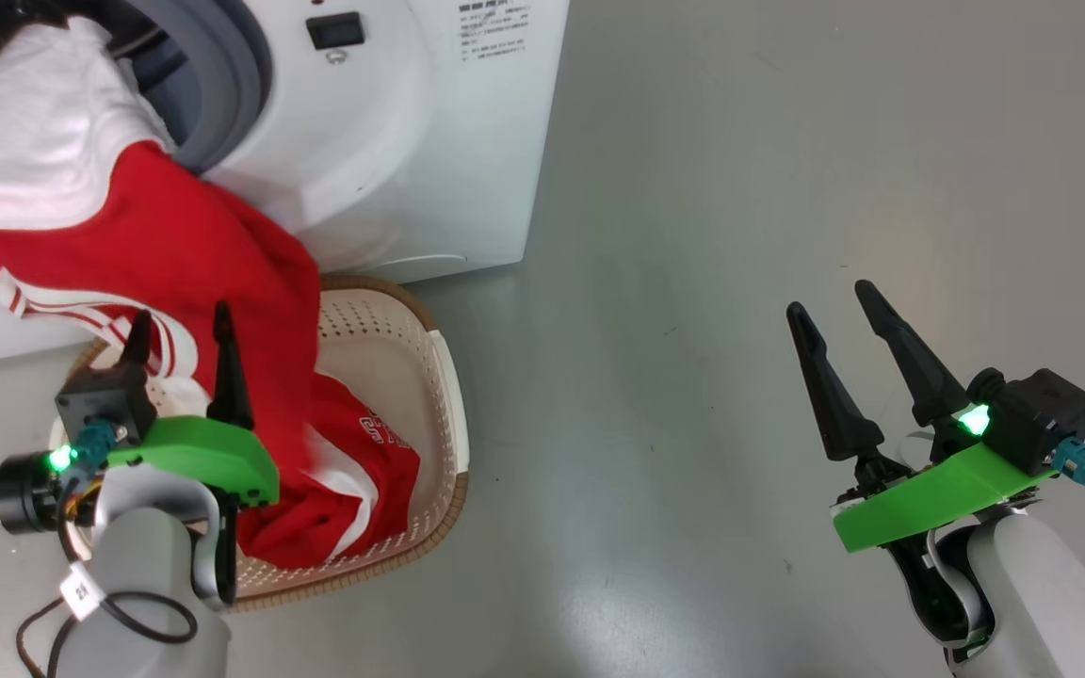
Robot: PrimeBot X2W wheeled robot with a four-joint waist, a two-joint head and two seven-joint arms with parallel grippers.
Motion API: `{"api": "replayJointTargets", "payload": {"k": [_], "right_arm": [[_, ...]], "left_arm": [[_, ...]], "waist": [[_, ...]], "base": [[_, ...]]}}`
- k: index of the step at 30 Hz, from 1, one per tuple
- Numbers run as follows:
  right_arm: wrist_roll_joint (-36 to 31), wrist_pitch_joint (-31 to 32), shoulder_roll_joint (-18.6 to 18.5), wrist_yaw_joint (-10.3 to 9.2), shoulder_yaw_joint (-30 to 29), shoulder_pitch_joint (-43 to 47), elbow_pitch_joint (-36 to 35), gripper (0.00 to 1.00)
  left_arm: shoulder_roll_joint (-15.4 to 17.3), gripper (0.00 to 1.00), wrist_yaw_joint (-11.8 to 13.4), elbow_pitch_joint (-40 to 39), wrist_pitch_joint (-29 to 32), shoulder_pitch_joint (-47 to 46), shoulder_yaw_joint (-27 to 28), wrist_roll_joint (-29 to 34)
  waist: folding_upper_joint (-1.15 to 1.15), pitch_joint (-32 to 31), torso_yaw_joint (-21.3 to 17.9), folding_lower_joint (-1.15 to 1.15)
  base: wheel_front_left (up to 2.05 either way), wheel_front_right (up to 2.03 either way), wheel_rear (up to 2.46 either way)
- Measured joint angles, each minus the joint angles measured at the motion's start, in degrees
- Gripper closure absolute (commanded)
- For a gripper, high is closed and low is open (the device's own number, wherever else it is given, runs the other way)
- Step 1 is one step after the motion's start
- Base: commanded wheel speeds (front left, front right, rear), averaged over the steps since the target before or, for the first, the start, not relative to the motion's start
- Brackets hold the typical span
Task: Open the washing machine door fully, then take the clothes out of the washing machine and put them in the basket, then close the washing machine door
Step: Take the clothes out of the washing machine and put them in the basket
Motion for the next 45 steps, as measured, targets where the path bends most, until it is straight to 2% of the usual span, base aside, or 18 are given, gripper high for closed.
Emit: {"api": "replayJointTargets", "payload": {"k": [28, 32, 45], "right_arm": [[0.0, 0.0, -0.6, 0.00, -0.2, 1.8, 0.6, 0.00], [0.0, 0.0, -0.8, 0.00, -0.3, 3.4, 1.1, 0.00], [0.0, 0.0, -1.5, 0.00, -0.5, 10.3, 2.5, 0.00]], "left_arm": [[0.0, 0.00, 0.9, -18.8, 0.0, 11.5, -3.2, -2.2], [0.1, 0.00, 1.7, -21.2, 0.0, 14.7, -4.0, -2.6], [0.3, 0.00, 1.6, -27.0, 0.0, 25.9, -3.0, -2.7]], "waist": [[0.00, -4.5, 2.2, 0.00], [0.00, -6.1, 2.4, 0.00], [0.00, -15.2, 2.8, 0.00]], "base": [[0.00, 0.00, 0.00], [0.00, 0.00, 0.00], [0.00, 0.00, 0.00]]}}
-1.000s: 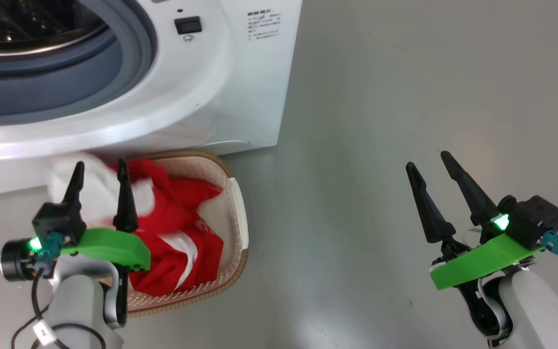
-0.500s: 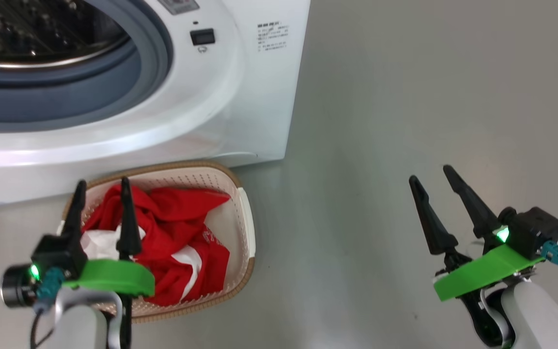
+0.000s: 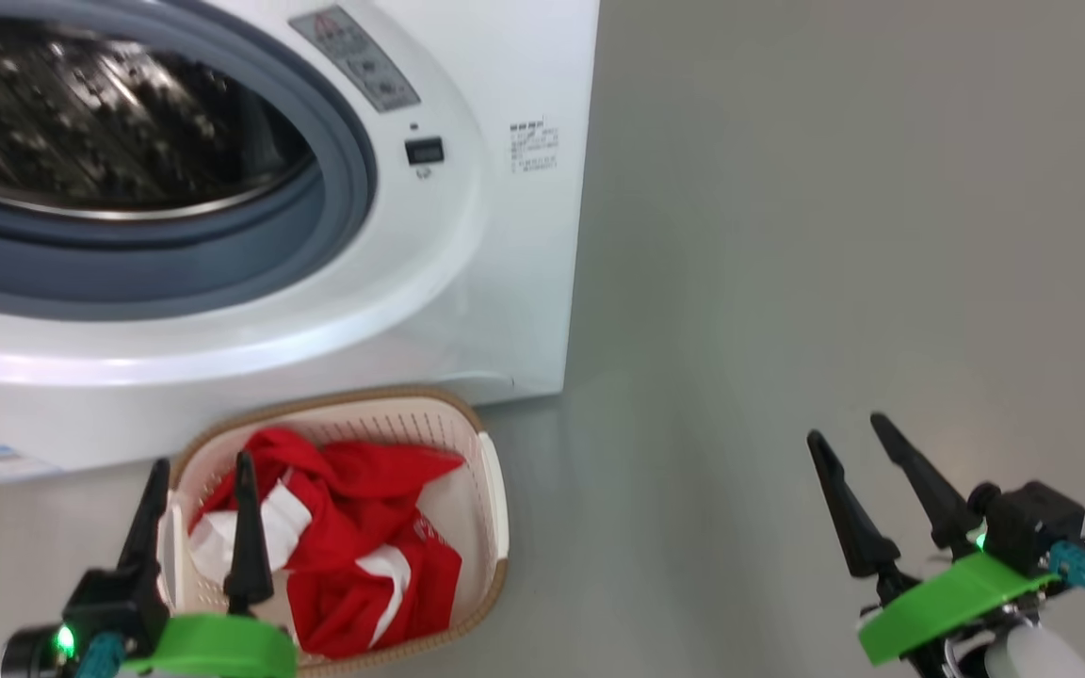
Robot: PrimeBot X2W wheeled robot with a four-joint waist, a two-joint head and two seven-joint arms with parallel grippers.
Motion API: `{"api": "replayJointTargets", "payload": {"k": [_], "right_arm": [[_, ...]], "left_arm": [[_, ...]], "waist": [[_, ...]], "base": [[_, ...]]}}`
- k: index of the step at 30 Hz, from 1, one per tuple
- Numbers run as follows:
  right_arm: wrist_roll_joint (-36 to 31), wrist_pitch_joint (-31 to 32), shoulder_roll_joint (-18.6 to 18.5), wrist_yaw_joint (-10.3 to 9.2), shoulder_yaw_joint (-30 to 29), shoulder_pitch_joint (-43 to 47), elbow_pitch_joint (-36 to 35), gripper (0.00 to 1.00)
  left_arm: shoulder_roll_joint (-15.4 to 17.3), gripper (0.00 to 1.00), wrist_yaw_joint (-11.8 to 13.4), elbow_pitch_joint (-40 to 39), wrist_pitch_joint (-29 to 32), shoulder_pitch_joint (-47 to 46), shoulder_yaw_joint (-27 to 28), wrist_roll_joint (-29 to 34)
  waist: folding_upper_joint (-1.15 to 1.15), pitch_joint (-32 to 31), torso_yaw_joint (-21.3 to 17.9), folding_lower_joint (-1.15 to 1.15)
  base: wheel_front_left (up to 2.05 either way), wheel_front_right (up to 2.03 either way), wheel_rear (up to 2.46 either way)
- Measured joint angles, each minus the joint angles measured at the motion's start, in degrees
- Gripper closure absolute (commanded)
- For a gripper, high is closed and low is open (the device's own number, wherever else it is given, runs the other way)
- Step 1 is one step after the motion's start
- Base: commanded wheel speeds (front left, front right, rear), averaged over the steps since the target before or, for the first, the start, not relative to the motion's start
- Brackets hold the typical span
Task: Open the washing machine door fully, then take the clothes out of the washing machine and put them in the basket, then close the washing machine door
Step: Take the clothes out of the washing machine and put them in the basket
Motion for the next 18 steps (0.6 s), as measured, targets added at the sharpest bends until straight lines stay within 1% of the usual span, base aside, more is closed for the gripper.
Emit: {"api": "replayJointTargets", "payload": {"k": [4, 10, 13, 18], "right_arm": [[0.0, 0.0, -0.2, 0.00, -0.2, 2.4, 0.1, 0.00], [0.0, 0.0, -0.4, 0.00, -0.6, 5.8, 0.1, 0.00], [0.0, 0.0, -0.4, 0.00, -1.1, 7.9, 0.2, 0.00], [0.0, 0.0, -0.4, 0.00, -1.6, 10.3, 0.0, 0.00]], "left_arm": [[0.1, 0.00, -0.1, -1.1, 0.0, 3.2, 0.4, -0.4], [0.2, 0.00, -1.5, -2.5, 0.0, 7.6, 1.3, -0.4], [0.3, 0.00, -1.6, -4.0, 0.0, 10.8, 1.8, -0.4], [0.4, 0.00, -1.8, -5.2, 0.0, 14.2, 2.1, -0.8]], "waist": [[0.00, -2.9, 0.1, 0.00], [0.00, -6.9, 0.2, 0.00], [0.00, -9.3, 0.2, 0.00], [0.00, -11.5, 0.1, 0.00]], "base": [[0.00, 0.00, 0.00], [0.00, 0.00, 0.00], [0.00, 0.00, 0.00], [0.00, 0.00, 0.00]]}}
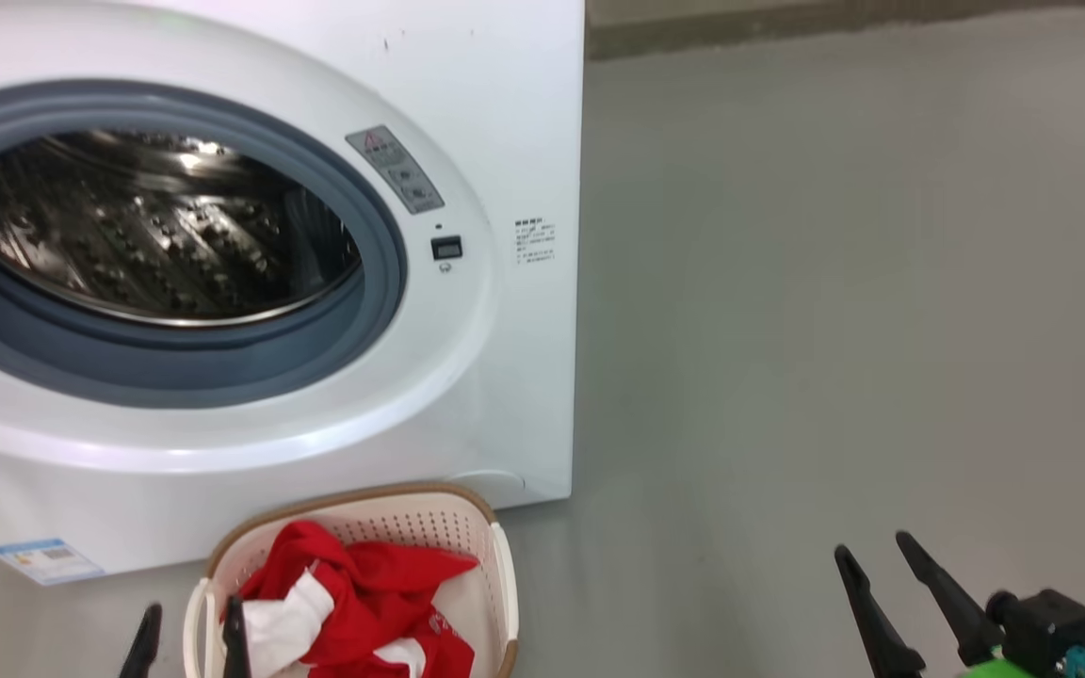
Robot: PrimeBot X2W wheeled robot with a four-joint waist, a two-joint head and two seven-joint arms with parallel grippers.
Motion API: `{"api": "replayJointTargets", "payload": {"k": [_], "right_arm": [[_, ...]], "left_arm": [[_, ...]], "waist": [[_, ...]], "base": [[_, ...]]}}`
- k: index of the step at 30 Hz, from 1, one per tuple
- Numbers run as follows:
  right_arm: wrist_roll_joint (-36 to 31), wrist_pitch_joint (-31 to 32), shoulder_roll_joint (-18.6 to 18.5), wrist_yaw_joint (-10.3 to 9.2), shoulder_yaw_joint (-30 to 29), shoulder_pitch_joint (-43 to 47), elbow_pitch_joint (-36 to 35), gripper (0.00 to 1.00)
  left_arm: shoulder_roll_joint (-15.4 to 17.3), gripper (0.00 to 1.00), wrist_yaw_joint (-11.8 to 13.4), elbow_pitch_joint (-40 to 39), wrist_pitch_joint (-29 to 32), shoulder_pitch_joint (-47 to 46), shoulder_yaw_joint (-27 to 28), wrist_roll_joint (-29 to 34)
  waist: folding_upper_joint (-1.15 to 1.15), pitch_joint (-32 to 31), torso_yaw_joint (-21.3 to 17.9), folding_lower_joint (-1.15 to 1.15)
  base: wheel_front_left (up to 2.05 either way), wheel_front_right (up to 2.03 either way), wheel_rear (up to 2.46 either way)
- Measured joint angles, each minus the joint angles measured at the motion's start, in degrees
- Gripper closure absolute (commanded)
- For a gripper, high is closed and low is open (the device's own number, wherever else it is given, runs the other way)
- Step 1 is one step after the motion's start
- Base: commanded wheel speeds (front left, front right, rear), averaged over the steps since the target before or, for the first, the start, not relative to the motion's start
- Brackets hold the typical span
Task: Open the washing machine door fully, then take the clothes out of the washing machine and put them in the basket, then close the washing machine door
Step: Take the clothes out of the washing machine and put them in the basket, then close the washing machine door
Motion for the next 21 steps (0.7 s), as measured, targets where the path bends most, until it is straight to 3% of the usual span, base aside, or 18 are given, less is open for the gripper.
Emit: {"api": "replayJointTargets", "payload": {"k": [21], "right_arm": [[-0.4, 0.0, 0.1, 0.00, -1.4, 2.9, -0.6, 0.00]], "left_arm": [[0.2, 0.00, -0.2, -1.7, 0.0, 3.2, 0.9, -0.6]], "waist": [[0.00, -2.7, -0.7, 0.00]], "base": [[0.00, 0.00, 0.00]]}}
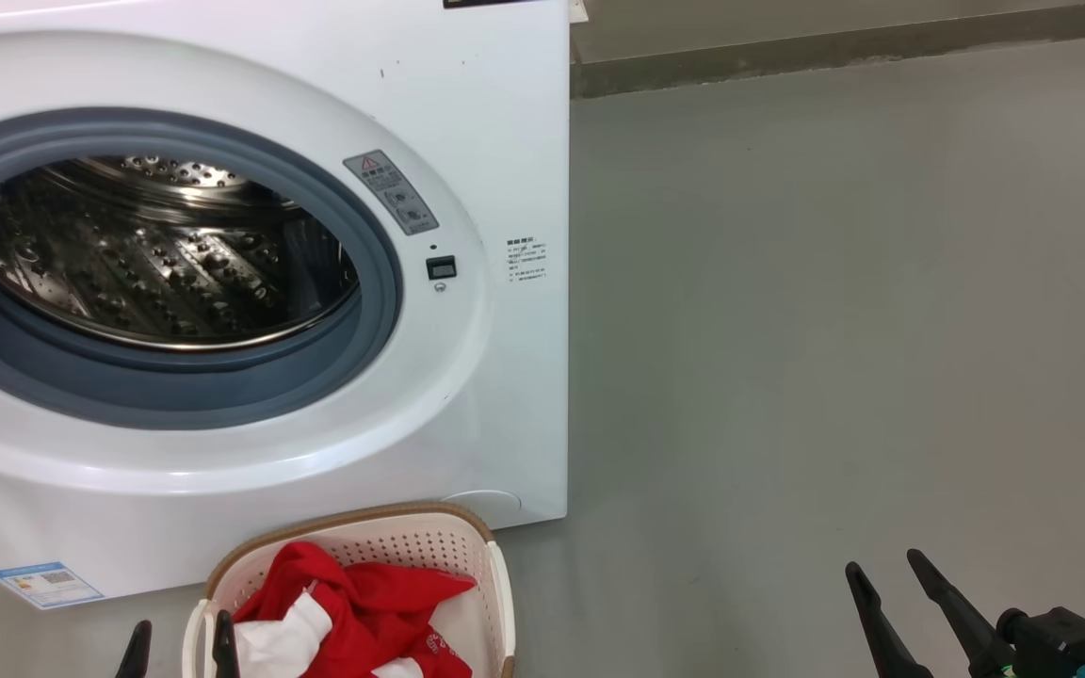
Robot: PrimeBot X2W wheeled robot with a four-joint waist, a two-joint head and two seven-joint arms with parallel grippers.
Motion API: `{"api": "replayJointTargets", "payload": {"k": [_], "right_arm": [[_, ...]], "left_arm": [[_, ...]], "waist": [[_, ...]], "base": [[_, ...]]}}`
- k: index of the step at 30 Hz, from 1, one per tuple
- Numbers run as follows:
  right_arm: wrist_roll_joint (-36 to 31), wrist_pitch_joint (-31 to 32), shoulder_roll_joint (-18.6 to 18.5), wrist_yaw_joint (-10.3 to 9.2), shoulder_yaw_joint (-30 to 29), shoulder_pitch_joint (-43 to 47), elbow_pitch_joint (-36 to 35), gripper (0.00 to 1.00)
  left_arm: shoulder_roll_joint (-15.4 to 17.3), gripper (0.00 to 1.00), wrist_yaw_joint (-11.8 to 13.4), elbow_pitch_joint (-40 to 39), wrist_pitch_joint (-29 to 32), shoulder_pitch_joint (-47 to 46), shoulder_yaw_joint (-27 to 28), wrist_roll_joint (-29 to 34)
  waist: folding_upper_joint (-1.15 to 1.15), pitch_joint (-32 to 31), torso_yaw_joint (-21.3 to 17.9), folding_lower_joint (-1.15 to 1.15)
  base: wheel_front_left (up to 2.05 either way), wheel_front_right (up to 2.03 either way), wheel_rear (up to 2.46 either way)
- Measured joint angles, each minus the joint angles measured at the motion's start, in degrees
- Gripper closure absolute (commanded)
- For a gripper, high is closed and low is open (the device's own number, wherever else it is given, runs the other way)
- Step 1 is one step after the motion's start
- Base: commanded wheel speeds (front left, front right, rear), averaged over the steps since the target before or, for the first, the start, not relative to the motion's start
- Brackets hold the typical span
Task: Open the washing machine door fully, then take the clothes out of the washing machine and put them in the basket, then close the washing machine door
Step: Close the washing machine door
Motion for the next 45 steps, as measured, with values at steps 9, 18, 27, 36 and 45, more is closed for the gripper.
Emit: {"api": "replayJointTargets", "payload": {"k": [9, 18, 27, 36, 45], "right_arm": [[-0.1, 0.0, 0.1, 0.00, -0.1, 0.0, -0.1, 0.00], [-0.1, 0.0, 0.1, 0.00, -0.2, 0.0, -0.1, 0.00], [-0.1, 0.0, 0.2, 0.00, -0.2, 0.0, -0.1, 0.00], [-0.1, 0.0, 0.2, 0.00, -0.2, 0.0, -0.1, 0.00], [-0.1, 0.0, 0.3, 0.00, -0.2, 0.0, -0.1, 0.00]], "left_arm": [[0.0, 0.00, 0.0, -0.1, 0.0, 0.0, -0.2, 0.0], [0.0, 0.00, 0.0, -0.1, 0.0, 0.0, -0.2, 0.0], [0.0, 0.00, -0.1, -0.1, 0.0, 0.0, -0.1, 0.0], [0.0, 0.00, -1.0, -0.2, 0.0, 0.0, 0.6, -0.5], [0.0, 0.00, -1.0, -0.3, 0.0, 0.0, 0.6, -0.5]], "waist": [[0.00, 0.1, 0.0, 0.00], [0.00, 0.3, 0.2, 0.00], [0.00, 0.3, 0.4, 0.00], [0.00, 0.4, 0.8, 0.00], [0.00, 0.5, 0.8, 0.00]], "base": [[0.00, 0.00, 0.00], [-0.34, 0.34, 0.00], [-1.50, 1.50, 0.00], [-1.58, 1.58, 0.00], [-0.42, 0.42, 0.00]]}}
